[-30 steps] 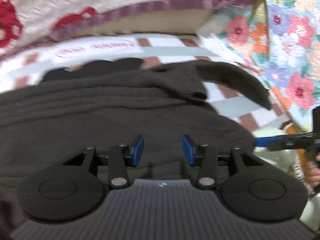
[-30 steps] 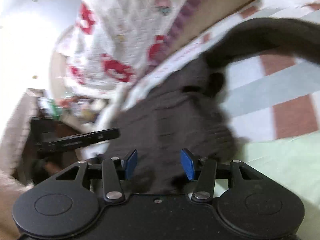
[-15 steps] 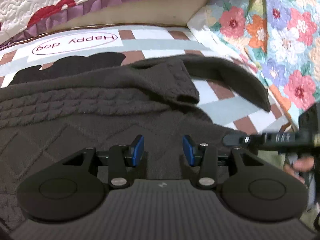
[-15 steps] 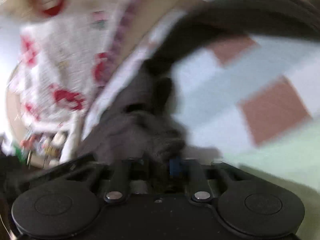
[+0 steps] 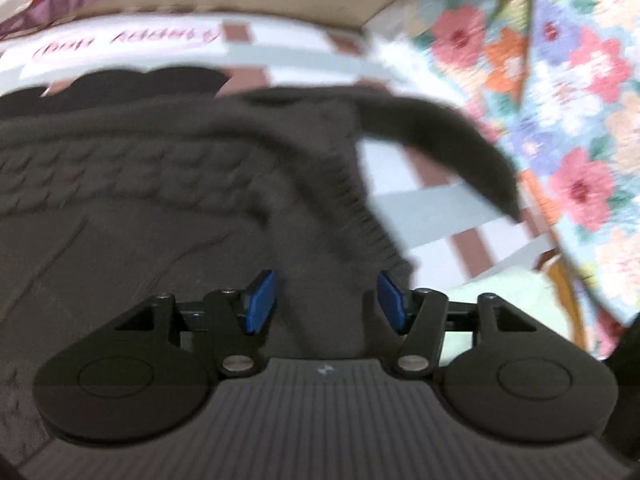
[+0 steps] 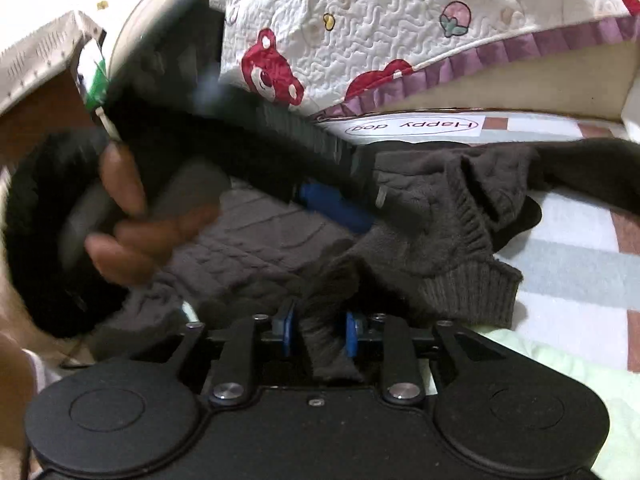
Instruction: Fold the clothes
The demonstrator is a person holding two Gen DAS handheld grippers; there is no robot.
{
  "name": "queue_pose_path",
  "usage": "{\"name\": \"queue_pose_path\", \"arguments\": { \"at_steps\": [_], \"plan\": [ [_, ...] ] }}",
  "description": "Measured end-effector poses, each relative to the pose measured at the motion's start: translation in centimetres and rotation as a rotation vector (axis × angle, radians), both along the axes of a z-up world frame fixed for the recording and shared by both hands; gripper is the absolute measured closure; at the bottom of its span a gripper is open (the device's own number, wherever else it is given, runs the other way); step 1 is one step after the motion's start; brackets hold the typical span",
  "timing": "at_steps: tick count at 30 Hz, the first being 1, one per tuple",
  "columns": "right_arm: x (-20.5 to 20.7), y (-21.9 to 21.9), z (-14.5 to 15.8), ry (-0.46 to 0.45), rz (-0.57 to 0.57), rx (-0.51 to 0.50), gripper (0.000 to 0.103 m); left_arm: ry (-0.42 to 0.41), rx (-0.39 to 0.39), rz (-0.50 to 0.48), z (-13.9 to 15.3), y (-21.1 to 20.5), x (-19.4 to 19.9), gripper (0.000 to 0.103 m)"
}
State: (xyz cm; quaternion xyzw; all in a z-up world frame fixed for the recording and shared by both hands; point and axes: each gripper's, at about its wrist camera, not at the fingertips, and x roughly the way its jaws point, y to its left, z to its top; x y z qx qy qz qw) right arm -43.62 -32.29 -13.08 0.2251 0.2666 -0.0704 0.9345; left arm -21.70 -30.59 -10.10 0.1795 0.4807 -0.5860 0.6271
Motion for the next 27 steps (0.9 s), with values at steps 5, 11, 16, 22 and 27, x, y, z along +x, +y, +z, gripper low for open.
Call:
{"name": "queue_pose_path", "arguments": {
  "at_steps": [5,11,16,22,27],
  "plan": [
    [-3.2,-3.8,0.1,-0.068,-0.091,0.182,0.063,-0.015,0.012,0.006,-1.1,1.4,0.1,0.056],
    [-4.8,-9.1,-1.9,-0.050,-0.296,0.338,0.039,-0.009,0.001,0.013,-1.0,2.0,0.3,0.056],
    [-2.6,-10.5,-5.2,-0.003,-0.358,0.418,0.039,-0.021,-0.003,0.012,-0.9,2.1,0.2,0.056],
    [-1.4,-11.1,-3.3,-0.001,-0.396,0.236,0.083,0.008,-0.069,0.014,0.7,2.9,0.6,0.056],
    [-2.5,-12.6,0.1,0.031,-0.484,0.027,0.084,0.015,-0.187,-0.050,3.7,3.7,-0.4,0.052]
  ]
}}
